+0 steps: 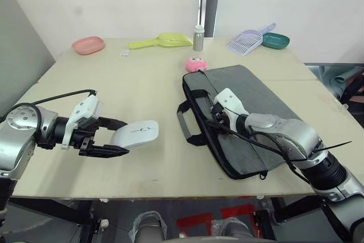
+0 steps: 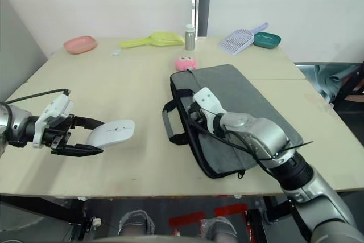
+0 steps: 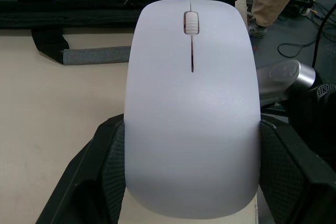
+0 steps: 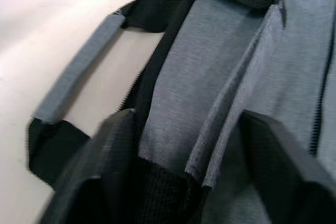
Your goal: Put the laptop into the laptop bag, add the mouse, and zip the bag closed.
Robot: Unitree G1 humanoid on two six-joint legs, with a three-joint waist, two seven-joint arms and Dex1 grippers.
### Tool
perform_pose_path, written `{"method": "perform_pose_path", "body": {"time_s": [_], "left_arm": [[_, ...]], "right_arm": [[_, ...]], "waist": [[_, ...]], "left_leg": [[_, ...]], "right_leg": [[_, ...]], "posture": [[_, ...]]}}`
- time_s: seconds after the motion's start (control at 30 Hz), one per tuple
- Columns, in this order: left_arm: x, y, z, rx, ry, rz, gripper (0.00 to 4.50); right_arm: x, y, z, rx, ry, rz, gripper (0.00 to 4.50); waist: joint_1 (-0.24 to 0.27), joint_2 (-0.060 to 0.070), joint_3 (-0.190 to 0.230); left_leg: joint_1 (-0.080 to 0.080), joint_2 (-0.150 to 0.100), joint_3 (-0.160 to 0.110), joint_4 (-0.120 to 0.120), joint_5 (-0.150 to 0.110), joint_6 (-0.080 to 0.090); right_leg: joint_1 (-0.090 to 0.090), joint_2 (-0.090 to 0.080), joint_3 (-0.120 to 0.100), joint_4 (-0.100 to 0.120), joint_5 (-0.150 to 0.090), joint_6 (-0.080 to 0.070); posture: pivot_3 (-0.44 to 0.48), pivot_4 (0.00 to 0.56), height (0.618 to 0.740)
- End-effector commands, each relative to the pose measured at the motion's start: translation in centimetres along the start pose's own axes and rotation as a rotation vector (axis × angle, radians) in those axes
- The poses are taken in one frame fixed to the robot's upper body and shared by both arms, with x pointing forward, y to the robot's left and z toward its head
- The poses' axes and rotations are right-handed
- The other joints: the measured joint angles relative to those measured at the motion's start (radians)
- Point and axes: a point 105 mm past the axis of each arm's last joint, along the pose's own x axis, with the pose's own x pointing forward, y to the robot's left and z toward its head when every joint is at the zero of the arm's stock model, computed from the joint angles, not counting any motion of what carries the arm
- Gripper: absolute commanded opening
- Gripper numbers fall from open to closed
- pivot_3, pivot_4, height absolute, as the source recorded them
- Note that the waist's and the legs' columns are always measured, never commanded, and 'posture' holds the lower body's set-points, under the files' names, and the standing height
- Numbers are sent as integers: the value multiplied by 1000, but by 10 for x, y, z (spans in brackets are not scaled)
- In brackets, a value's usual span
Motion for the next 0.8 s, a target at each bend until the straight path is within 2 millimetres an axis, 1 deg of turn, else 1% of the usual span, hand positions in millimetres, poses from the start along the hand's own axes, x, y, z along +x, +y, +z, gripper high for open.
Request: {"method": "perform_pose_path", "body": {"time_s": [0.03,0.2,0.33,0.43,0.53,0.63,0.7,0.8], "left_arm": [[-1,4,5,43,13,2,2814],[4,7,5,59,16,-6,2814],[11,10,2,81,26,-12,2814],[22,16,2,115,17,-1,2814],[33,25,1,120,23,23,2814],[49,36,2,117,23,46,2814],[59,42,4,121,12,65,2814],[75,55,8,113,-2,111,2814]], "right_arm": [[-1,-2,-18,-3,64,8,1654],[-8,0,-17,-12,59,22,46],[-13,-7,-6,19,34,-8,17],[-24,-15,17,67,-38,-19,17],[-35,-15,41,117,-119,14,17],[-50,-14,63,162,-198,55,17],[-57,-15,71,181,-226,67,17],[-68,-18,78,189,-243,71,17]], "waist": [[1,-1,-1],[5,-1,-1],[5,-1,-1],[5,-1,-1],[6,0,-1],[3,0,-1],[2,0,-1],[2,0,-1]], "left_leg": [[0,0,0,0,0,0],[1,0,0,1,0,0],[1,0,0,2,0,0],[2,0,0,3,0,0],[1,0,0,4,0,0],[0,0,0,5,0,0],[0,0,0,5,1,0],[-1,0,0,4,1,-1]], "right_leg": [[0,0,0,0,0,0],[1,0,0,1,0,0],[1,0,1,3,0,0],[1,0,1,4,0,0],[-1,0,1,6,0,0],[-1,0,2,7,0,0],[-1,0,2,7,0,-1],[-1,0,1,7,0,-1]], "posture": [[0,150,740],[0,150,740],[0,150,740],[0,150,740],[0,150,740],[0,150,740],[0,150,740],[0,150,740]]}}
